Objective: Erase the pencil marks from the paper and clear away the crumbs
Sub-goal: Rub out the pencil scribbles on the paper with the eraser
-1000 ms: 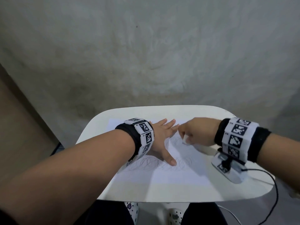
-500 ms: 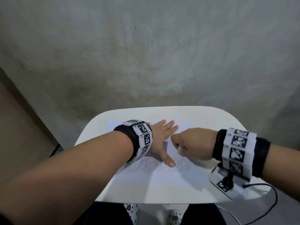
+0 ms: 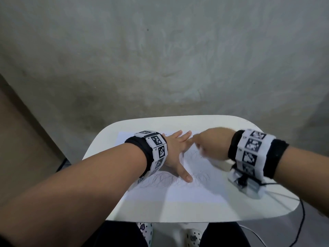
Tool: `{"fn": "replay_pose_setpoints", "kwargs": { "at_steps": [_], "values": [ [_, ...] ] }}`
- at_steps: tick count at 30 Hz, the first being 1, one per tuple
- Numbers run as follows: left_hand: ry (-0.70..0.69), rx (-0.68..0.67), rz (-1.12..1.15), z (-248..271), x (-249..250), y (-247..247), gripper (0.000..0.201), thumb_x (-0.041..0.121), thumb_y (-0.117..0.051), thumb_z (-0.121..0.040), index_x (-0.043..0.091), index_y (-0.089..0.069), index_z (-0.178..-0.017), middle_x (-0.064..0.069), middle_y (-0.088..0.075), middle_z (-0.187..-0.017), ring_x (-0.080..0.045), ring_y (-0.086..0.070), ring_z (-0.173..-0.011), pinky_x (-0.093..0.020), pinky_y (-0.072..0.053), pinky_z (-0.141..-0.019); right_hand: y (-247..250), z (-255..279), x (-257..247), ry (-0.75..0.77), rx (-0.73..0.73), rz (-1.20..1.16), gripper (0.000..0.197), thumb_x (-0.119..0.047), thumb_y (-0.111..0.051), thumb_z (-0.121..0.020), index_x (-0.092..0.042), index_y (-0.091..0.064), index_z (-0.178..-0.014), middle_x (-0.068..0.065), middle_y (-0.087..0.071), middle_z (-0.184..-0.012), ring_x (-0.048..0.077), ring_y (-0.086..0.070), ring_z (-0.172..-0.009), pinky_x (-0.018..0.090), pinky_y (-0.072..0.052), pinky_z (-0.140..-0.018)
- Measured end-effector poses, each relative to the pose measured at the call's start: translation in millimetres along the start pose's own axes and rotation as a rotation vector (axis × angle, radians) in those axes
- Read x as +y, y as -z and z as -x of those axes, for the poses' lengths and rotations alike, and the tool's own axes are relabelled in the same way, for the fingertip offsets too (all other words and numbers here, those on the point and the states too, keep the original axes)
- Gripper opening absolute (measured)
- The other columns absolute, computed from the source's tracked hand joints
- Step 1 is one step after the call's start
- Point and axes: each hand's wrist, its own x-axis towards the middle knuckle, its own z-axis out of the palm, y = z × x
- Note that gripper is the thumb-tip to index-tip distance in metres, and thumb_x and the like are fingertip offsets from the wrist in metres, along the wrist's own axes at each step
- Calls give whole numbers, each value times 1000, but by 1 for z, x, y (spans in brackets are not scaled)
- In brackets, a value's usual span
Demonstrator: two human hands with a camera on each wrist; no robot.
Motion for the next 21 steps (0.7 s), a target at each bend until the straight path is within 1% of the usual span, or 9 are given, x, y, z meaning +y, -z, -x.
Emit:
{"fn": "replay_pose_setpoints", "kwargs": {
  "at_steps": [2, 6, 9, 11, 13, 15, 18, 20, 21],
  "values": [
    [-11, 8, 13, -1, -1, -1, 132, 75, -70, -67, 34, 22, -152, 12, 33, -158, -15, 26, -147, -61, 1, -118, -8, 4, -12, 97, -15, -63, 8, -19, -53, -91, -24, -49, -96, -8, -56, -83, 19, -54, -79, 29, -42, -72],
    [3, 2, 4, -3, -2, -2, 136, 79, -68, -64, 32, 26, -151, 13, 33, -157, -14, 26, -147, -62, 0, -117, 5, -4, 13, -81, 39, -114, 14, -22, -55, -90, -19, -59, -102, -4, -63, -93, 20, -56, -86, 28, -40, -71],
    [5, 26, 34, -2, -1, -2, 139, 77, -72, -62, 30, 23, -153, 14, 31, -158, -12, 25, -147, -58, 2, -119, 2, 5, -11, 64, 39, -69, 9, -17, -55, -91, -23, -58, -96, -5, -58, -85, 16, -50, -72, 22, -35, -62],
    [18, 34, 26, -1, -1, -2, 138, 75, -72, -65, 25, 22, -154, 12, 31, -158, -10, 24, -147, -56, 0, -120, 0, 9, -17, 111, -11, -94, 7, -20, -57, -91, -23, -58, -98, -9, -52, -83, 13, -48, -75, 20, -33, -59],
    [23, 29, 10, 1, -1, -2, 139, 77, -69, -65, 21, 23, -153, 7, 32, -158, -11, 24, -147, -57, -2, -120, 8, -1, 1, -48, 3, -110, 16, -24, -60, -88, -16, -63, -102, -4, -63, -93, 18, -58, -88, 24, -39, -69],
    [22, 28, 9, 1, 0, -2, 140, 78, -68, -65, 20, 24, -152, 6, 33, -158, -12, 25, -147, -58, -1, -119, 11, -8, 10, -136, 38, -64, 21, -25, -60, -86, -10, -65, -100, 2, -67, -94, 23, -62, -89, 29, -44, -71],
    [32, 27, 29, 0, 1, -2, 140, 74, -72, -66, 23, 26, -152, 8, 33, -158, -11, 25, -146, -55, 0, -120, 4, -2, -20, 10, -11, 11, 17, -21, -58, -90, -14, -63, -104, 1, -62, -91, 23, -59, -87, 26, -39, -65],
    [24, 33, 36, -1, 0, -3, 140, 74, -72, -64, 25, 24, -152, 8, 33, -158, -11, 25, -147, -55, 0, -120, 4, 2, -21, 63, -36, -66, 5, -20, -59, -90, -23, -62, -92, -4, -56, -77, 19, -52, -79, 26, -36, -66],
    [18, 29, 25, -1, -1, -3, 141, 76, -71, -64, 24, 24, -152, 7, 33, -158, -11, 25, -147, -56, 0, -120, 8, -2, -12, 13, -21, -82, 7, -21, -59, -90, -25, -59, -83, -6, -54, -71, 18, -52, -78, 26, -36, -68]
  ]
}}
